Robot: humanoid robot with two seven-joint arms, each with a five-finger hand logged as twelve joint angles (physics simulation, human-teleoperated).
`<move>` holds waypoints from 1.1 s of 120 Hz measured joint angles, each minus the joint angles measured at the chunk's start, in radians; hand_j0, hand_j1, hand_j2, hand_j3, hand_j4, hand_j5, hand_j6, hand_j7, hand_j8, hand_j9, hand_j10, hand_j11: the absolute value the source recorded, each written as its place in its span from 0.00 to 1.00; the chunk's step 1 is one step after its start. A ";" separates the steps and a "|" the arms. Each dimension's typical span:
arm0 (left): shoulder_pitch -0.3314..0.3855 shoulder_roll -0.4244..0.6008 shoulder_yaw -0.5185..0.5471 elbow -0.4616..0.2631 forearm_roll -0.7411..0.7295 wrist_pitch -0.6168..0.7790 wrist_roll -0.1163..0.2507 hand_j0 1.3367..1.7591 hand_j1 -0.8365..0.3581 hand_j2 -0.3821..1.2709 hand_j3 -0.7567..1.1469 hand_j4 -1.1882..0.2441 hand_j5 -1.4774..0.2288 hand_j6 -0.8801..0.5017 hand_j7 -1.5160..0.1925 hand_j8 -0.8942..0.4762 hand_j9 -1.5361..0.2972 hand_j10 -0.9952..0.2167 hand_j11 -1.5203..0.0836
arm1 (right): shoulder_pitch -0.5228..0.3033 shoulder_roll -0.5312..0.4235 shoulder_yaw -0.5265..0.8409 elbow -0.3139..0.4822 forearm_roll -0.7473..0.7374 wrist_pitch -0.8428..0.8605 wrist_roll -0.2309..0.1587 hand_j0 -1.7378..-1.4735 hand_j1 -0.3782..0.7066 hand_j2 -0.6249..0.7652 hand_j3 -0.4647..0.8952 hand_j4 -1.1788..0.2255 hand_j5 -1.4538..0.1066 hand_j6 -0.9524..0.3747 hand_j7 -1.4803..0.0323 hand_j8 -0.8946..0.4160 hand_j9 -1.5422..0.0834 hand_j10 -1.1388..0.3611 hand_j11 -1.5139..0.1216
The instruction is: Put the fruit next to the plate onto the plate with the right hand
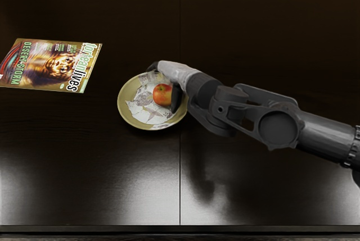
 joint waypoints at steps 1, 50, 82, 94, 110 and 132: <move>0.000 0.000 0.000 0.000 0.000 0.000 0.000 0.76 0.99 0.23 0.40 0.83 0.87 0.64 0.89 0.65 0.84 0.82 0.95 | 0.000 -0.002 0.004 0.003 0.000 0.000 0.000 0.30 0.21 0.44 0.34 0.71 0.78 0.59 0.82 0.56 0.80 0.64 0.78; 0.000 0.000 0.000 0.000 0.000 0.000 0.000 0.76 0.99 0.23 0.40 0.83 0.87 0.64 0.89 0.65 0.84 0.82 0.95 | 0.008 -0.209 0.276 0.090 0.396 0.406 0.000 0.30 0.05 0.45 0.34 0.82 0.91 0.70 0.96 0.66 0.93 0.74 0.91; 0.000 0.000 0.000 0.000 0.000 0.000 0.000 0.76 0.99 0.23 0.40 0.83 0.87 0.64 0.89 0.65 0.84 0.82 0.95 | 0.030 -0.410 0.368 0.070 0.780 0.645 0.000 0.30 0.03 0.45 0.34 0.83 0.93 0.71 0.97 0.68 0.94 0.75 0.92; 0.000 0.000 0.000 0.000 0.000 0.000 0.000 0.76 0.99 0.23 0.40 0.83 0.87 0.64 0.89 0.65 0.84 0.82 0.95 | 0.033 -0.469 0.371 0.066 0.879 0.659 0.000 0.30 0.03 0.45 0.34 0.84 0.93 0.71 0.98 0.68 0.95 0.76 0.92; 0.000 0.000 0.000 0.000 0.000 0.000 0.000 0.76 0.99 0.23 0.40 0.83 0.87 0.64 0.89 0.65 0.84 0.82 0.95 | 0.030 -0.548 0.371 0.064 0.978 0.665 0.000 0.30 0.03 0.45 0.34 0.84 0.93 0.72 0.98 0.68 0.95 0.76 0.92; 0.000 0.000 0.000 0.000 0.000 0.000 0.000 0.76 0.99 0.23 0.40 0.83 0.87 0.64 0.89 0.65 0.84 0.82 0.95 | 0.023 -0.634 0.365 0.066 1.066 0.667 0.000 0.30 0.03 0.45 0.34 0.84 0.93 0.72 0.98 0.68 0.95 0.76 0.92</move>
